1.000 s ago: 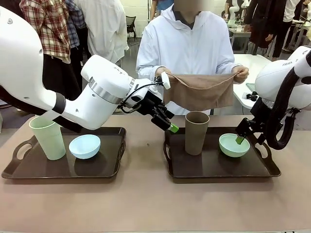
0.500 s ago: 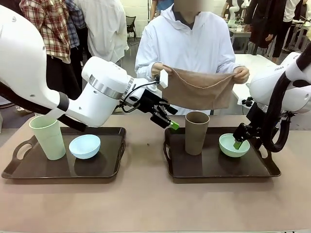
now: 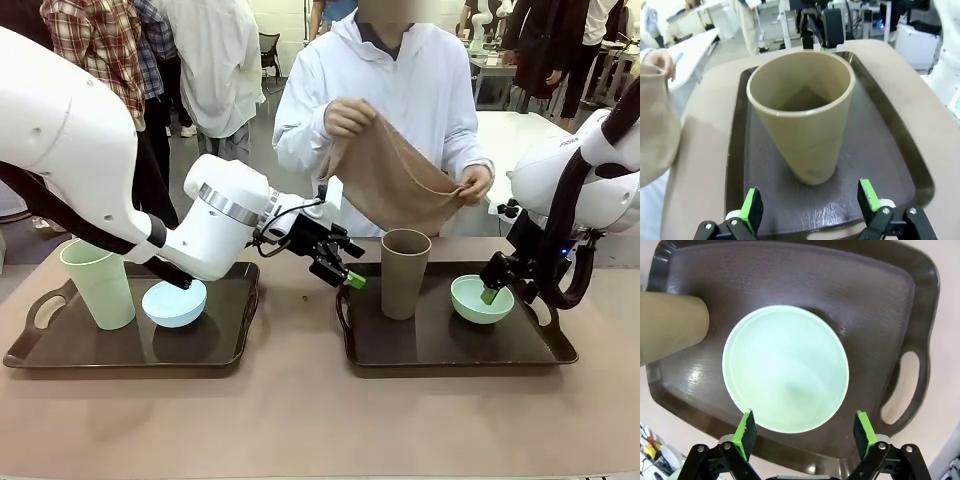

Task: Set up a tray with a mat and arrange the tableware.
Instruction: Pick up the Picnic Bowl and Reusable plastic cup from the Handle tray in front of the human's position and hold them in the air.

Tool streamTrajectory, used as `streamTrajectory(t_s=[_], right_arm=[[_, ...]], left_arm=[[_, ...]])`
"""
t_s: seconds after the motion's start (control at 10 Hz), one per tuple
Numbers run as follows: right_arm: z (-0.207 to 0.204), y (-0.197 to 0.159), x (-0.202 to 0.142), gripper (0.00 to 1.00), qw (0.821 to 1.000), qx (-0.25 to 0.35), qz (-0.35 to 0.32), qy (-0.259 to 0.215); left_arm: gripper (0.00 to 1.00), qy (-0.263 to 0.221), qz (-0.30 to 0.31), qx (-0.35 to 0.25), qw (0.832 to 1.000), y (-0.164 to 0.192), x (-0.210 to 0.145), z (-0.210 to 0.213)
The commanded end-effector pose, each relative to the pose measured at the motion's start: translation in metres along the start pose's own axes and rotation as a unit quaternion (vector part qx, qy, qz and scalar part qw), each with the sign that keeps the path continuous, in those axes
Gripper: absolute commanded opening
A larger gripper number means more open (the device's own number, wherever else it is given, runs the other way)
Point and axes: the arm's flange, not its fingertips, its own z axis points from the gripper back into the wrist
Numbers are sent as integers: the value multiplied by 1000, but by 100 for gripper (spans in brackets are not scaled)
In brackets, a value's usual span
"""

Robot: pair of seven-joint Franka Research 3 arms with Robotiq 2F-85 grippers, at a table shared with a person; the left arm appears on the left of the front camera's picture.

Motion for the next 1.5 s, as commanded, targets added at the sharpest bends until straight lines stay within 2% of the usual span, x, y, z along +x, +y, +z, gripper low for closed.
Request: streamTrajectory(t_s=[0.0,0.2,0.7,1.4], right_arm=[[-6,-10,15,100,1000,4,9,-27],[-7,-13,28,100,999,-3,-8,-40],[-13,-14,41,100,998,-18,-55,-26],[-19,-20,41,100,996,-17,-85,-12]], left_arm=[[100,-13,12,12,1000,9,-4,-8],[100,-22,24,1,999,10,-13,-19],[100,-53,40,-37,997,9,-15,-54],[100,-93,-21,-57,994,-7,10,-85]])
